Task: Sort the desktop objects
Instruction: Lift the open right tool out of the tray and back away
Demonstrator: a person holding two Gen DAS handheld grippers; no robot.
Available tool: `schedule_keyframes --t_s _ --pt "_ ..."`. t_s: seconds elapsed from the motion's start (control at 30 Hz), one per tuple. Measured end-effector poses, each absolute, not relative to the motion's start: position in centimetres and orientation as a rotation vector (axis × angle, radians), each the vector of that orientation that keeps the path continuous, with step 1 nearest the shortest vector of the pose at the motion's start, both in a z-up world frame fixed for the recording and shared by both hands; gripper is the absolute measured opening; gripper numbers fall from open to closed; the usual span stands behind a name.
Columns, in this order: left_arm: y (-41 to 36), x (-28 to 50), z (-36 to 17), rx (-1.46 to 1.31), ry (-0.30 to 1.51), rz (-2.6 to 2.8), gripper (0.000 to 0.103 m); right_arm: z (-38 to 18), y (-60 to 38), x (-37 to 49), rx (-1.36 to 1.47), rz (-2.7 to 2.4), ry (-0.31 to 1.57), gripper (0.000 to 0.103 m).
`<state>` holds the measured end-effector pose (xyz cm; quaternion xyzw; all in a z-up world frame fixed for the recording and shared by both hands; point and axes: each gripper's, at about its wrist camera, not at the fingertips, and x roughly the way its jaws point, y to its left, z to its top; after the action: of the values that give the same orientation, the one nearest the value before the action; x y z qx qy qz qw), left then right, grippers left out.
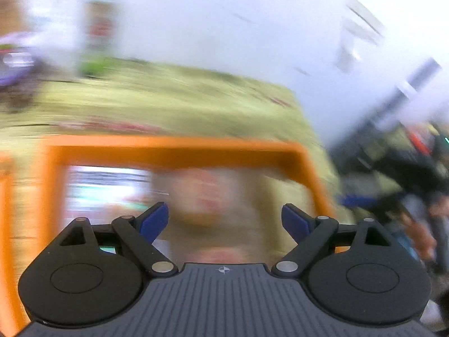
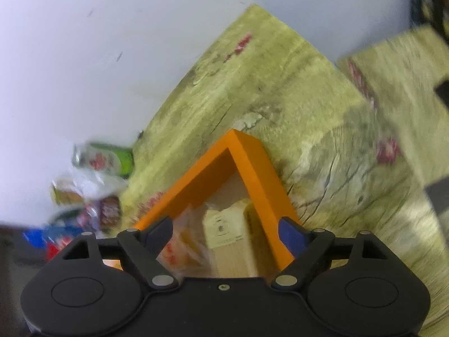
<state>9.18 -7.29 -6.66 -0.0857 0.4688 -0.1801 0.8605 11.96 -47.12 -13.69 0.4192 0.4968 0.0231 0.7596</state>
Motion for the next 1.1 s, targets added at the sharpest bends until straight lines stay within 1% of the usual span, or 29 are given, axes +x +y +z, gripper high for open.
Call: schedule_keyframes --t_s 0.07,0.17,0.3,0.37,0.4,0.5,0.57,0.6,0.63,0.77,0.8,0.83,0.87,0.9,0.97,1.1 --pt "-3.6 9.1 -7.1 -0.183 0.964 -0.230 0.088 -13.6 -46.8 12.0 0.832 0.045 1.093 0.082" --pt "-0.3 8.8 -8.5 -0.163 0.964 -0.078 0.085 -13.4 -46.2 11.9 0.713 0.036 1.106 0.081" --pt "1.1 7.9 -10.4 -0.088 0.962 -0.001 0.084 -13.4 -45.0 11.4 0.541 0.044 1.127 0.081" --pt "1.0 7.4 -11.2 -0.066 0.966 0.006 0.081 -13.5 -44.4 11.1 0.482 0.055 1.140 0.079" --pt "1.1 7.2 -11.6 -0.065 0.970 0.010 0.080 -13.7 -44.2 10.9 0.468 0.061 1.146 0.077" --pt "1.6 7.1 -12.8 -0.077 0.984 0.028 0.073 -14.3 -43.6 10.5 0.441 0.063 1.161 0.074" --pt "1.9 6.9 -13.5 -0.084 0.994 0.031 0.063 -14.8 -43.2 10.3 0.436 0.064 1.170 0.074" --pt "2.0 6.9 -13.7 -0.086 0.997 0.032 0.063 -14.9 -43.1 10.2 0.434 0.067 1.174 0.068" --pt "2.0 6.9 -13.9 -0.084 0.999 0.032 0.062 -15.1 -42.9 10.2 0.430 0.071 1.179 0.065" --pt "1.9 7.0 -14.7 -0.075 1.011 0.029 0.057 -15.5 -42.6 10.4 0.418 0.072 1.182 0.064" --pt "1.8 7.1 -14.8 -0.077 1.012 0.026 0.056 -15.6 -42.6 10.5 0.419 0.072 1.180 0.062" --pt "1.7 7.1 -15.0 -0.079 1.015 0.021 0.053 -15.6 -42.6 10.6 0.420 0.073 1.179 0.062" --pt "1.7 7.1 -15.2 -0.082 1.020 0.016 0.050 -15.6 -42.6 10.7 0.417 0.072 1.179 0.059" --pt "1.6 7.2 -15.4 -0.084 1.026 0.012 0.049 -15.6 -42.5 10.7 0.410 0.068 1.178 0.054" --pt "1.4 7.3 -15.8 -0.086 1.036 0.003 0.046 -15.7 -42.6 10.7 0.408 0.060 1.184 0.050" --pt "1.2 7.4 -16.1 -0.097 1.037 -0.005 0.045 -16.0 -42.8 10.5 0.408 0.048 1.198 0.050"
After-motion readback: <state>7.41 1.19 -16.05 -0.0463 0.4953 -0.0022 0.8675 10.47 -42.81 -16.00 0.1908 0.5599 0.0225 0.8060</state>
